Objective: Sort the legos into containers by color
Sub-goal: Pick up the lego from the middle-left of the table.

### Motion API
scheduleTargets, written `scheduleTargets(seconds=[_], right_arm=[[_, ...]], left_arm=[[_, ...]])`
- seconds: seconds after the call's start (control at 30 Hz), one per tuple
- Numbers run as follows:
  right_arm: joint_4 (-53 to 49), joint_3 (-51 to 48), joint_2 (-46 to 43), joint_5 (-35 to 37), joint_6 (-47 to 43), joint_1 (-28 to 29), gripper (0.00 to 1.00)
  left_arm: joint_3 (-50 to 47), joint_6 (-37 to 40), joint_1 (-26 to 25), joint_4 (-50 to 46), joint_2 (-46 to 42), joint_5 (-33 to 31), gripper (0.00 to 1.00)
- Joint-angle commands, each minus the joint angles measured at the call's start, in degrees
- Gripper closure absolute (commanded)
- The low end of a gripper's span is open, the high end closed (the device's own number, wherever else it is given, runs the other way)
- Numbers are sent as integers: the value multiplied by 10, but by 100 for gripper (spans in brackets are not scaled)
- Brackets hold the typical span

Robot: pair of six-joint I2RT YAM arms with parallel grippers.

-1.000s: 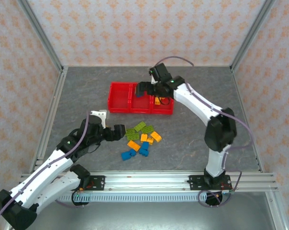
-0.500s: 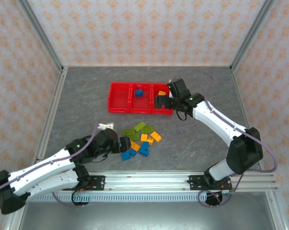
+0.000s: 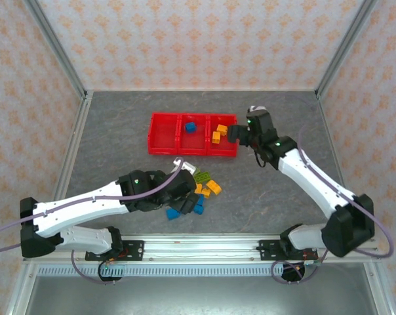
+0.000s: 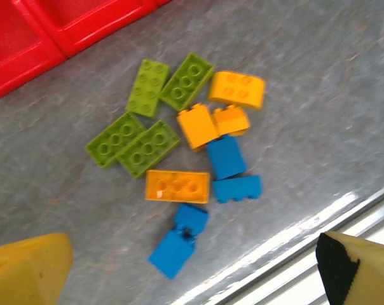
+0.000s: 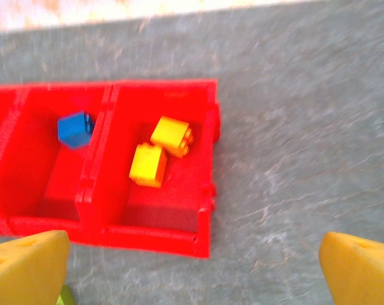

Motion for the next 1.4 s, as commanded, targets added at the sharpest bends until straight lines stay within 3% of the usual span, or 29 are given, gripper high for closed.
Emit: scheduleTargets(seconds=[0.0, 0.1, 0.17, 0.3, 0.43, 0.53, 0.67, 0.77, 1.03, 1.2, 1.37], right_arm=[[49, -34, -53, 51, 7, -7, 0], [72, -55, -83, 64, 8, -7, 0], [82, -62, -93, 70, 6, -7, 0], [84, -64, -111, 83, -1, -7, 0], [86, -73, -134, 89, -4, -7, 0], [92, -84, -148, 94, -6, -7, 0], [97, -88, -150, 96, -4, -8, 0], [102, -88, -141, 92, -1, -7, 0], [99, -86, -124, 84, -1, -7, 0], [99, -88, -127, 85, -5, -7, 0], [95, -85, -114, 81, -4, -8, 0]], left_arm=[[3, 90, -2, -40, -5, 49, 1], [2, 101, -2, -12, 12, 75, 3], [-9, 152, -7, 51, 19, 110, 10], [-55, 281, -36, 141, -1, 64, 8], [-126, 404, -33, 154, -73, 66, 2], [-163, 452, -26, 125, -133, 69, 2], [-211, 474, -1, 79, -186, 43, 2], [-252, 472, 12, 64, -178, 45, 4], [-287, 470, 26, 159, -104, 98, 5], [-298, 466, 42, 169, -33, 89, 6], [-313, 480, 43, 209, -40, 118, 8]])
